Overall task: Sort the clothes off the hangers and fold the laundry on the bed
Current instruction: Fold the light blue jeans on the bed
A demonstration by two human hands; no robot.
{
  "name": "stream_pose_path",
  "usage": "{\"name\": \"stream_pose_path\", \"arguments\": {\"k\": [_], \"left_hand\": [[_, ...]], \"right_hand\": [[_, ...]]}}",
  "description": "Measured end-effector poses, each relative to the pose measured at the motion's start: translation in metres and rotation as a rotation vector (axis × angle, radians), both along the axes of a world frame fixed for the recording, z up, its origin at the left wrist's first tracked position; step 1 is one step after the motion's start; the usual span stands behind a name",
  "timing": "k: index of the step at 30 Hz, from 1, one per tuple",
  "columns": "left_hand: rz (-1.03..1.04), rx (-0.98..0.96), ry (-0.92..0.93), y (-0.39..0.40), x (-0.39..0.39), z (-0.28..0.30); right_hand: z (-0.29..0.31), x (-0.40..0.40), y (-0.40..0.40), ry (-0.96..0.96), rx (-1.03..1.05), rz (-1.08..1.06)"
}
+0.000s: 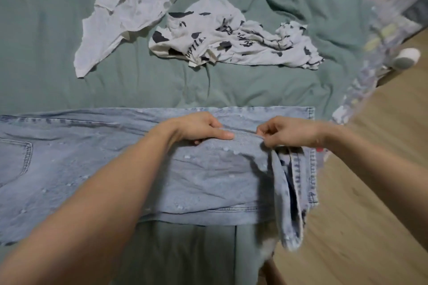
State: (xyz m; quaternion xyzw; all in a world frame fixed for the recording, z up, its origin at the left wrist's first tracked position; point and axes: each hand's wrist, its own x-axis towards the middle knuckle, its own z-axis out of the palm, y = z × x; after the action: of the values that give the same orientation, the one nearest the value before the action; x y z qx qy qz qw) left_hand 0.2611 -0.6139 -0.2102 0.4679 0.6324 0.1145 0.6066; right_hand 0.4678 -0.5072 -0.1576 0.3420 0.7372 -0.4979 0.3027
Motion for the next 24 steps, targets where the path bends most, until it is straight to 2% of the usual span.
{"name": "stream_pose_path", "arguments": {"k": [2, 4, 6, 7, 9, 12, 14, 17, 19, 21, 24], "left_hand": [[0.08, 0.071, 0.163, 0.008, 0.001, -0.01], [0.036, 0.138, 0.484, 0.015, 0.01, -0.018], [-0.074, 0.196, 0.747, 0.021, 0.029, -0.021], [-0.111, 0.241, 0.788, 0.024, 0.04, -0.018], [-0.167, 0.34, 0.732, 0.029, 0.064, -0.012], [-0.266, 0.462, 0.604, 0.04, 0.096, 0.0], [-0.324, 0.669, 0.673, 0.04, 0.106, 0.007], [-0.334, 0.972, 0.783, 0.03, 0.113, 0.01], [-0.337, 1.002, 0.813, 0.022, 0.117, 0.011], [-0.325, 0.952, 0.791, 0.018, 0.124, 0.012], [-0.239, 0.78, 0.607, 0.017, 0.139, 0.019]], "right_hand": [[-0.012, 0.006, 0.015, -0.113, 0.295, 0.242], [-0.018, 0.018, 0.025, -0.196, 0.585, 0.443], [-0.021, 0.038, 0.033, -0.195, 0.723, 0.469], [-0.02, 0.049, 0.035, -0.174, 0.776, 0.447], [-0.02, 0.07, 0.035, -0.061, 0.833, 0.323], [-0.014, 0.096, 0.028, 0.178, 0.706, 0.133], [-0.01, 0.109, 0.021, 0.271, 0.735, 0.179], [-0.005, 0.136, 0.021, 0.397, 0.939, 0.241], [-0.004, 0.147, 0.022, 0.474, 0.974, 0.195], [-0.007, 0.153, 0.023, 0.57, 0.969, 0.161], [-0.015, 0.16, 0.016, 0.602, 1.03, 0.142]]}}
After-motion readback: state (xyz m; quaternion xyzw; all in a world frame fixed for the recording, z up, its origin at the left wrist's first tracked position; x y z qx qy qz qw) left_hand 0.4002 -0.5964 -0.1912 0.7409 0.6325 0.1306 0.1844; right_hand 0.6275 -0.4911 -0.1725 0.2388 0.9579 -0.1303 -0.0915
